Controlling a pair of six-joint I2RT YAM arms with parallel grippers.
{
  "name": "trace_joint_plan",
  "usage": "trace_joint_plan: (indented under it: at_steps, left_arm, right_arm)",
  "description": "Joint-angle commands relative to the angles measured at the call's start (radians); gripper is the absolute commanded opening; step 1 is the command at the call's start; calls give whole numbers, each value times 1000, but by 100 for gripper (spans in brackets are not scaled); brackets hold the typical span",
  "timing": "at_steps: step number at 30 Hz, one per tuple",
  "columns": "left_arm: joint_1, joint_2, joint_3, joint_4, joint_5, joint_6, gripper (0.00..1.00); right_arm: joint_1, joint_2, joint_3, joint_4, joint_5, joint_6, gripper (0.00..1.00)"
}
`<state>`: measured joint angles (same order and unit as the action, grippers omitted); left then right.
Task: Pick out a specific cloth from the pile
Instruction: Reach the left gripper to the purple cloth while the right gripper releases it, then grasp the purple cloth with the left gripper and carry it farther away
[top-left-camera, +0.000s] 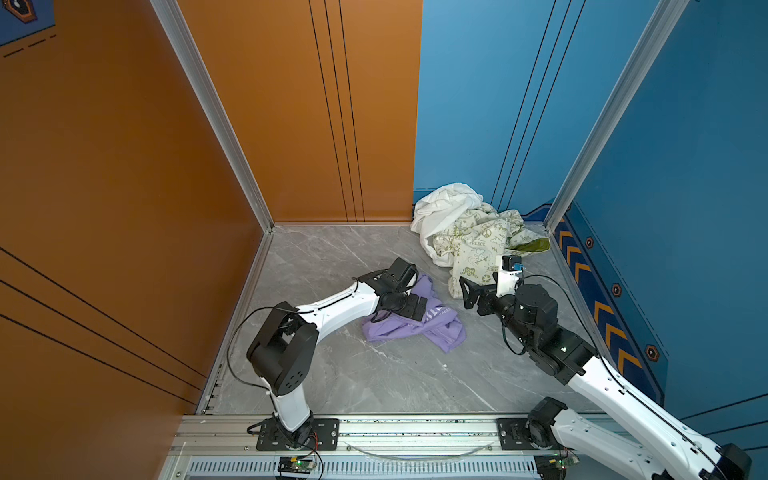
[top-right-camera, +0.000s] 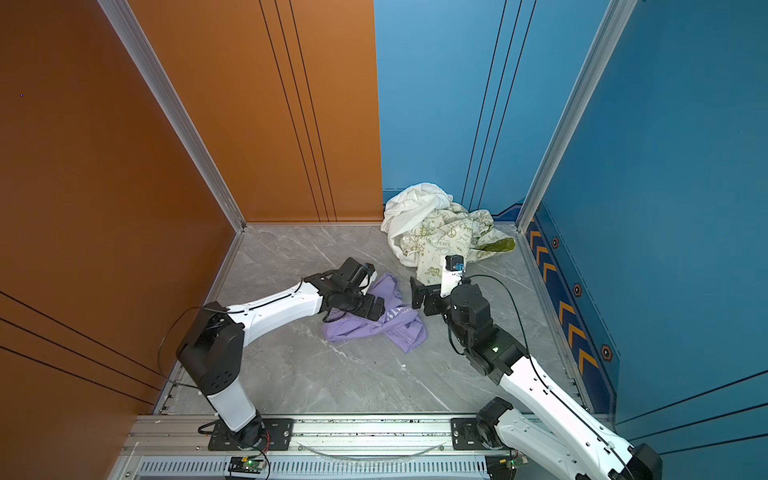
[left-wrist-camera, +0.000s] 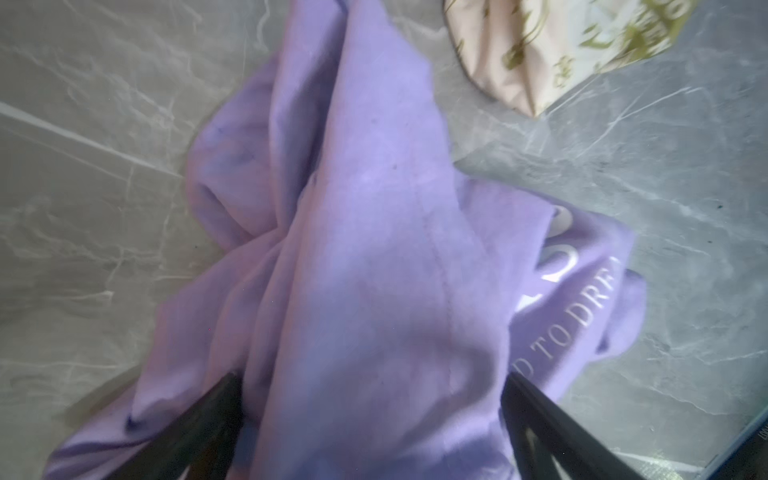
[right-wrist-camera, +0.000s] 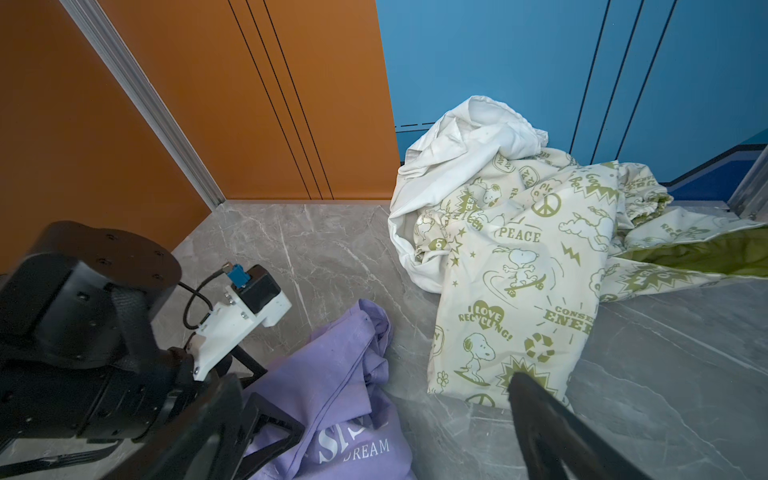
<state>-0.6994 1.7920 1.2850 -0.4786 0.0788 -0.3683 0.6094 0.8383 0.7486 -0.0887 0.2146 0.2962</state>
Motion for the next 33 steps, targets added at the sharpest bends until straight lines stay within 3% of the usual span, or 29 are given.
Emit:
trace_joint_plan:
  at_steps: [1,8,10,19,22,29,33]
  left_arm:
    - [-16,86,75,-98,-20,-86,98]
    - [-34,208,116,-117,-57,-159,99]
    - [-35,218,110,-116,-74,-169,93]
    - [-25,208,113,-112,-197,-169,19]
    - [6,162,130,-106,-225,-153,2]
    - [218,34,278,-108,-241,-101,0]
    - [358,40,489,-130,-210,-85,0]
  right_arm:
    - [-15,-21,-23,15,0,27,100]
    - [-36,-29,-32,16,-24,37,100]
    - [-41,-35,-36,16,-27,38,100]
    - [-67,-60,-51,15,-42,43,100]
    - [-76,-69,-57,15,-46,43,100]
    - [-97,-83,-61,14,-61,46,100]
    - [-105,-80,-61,15,-65,53,100]
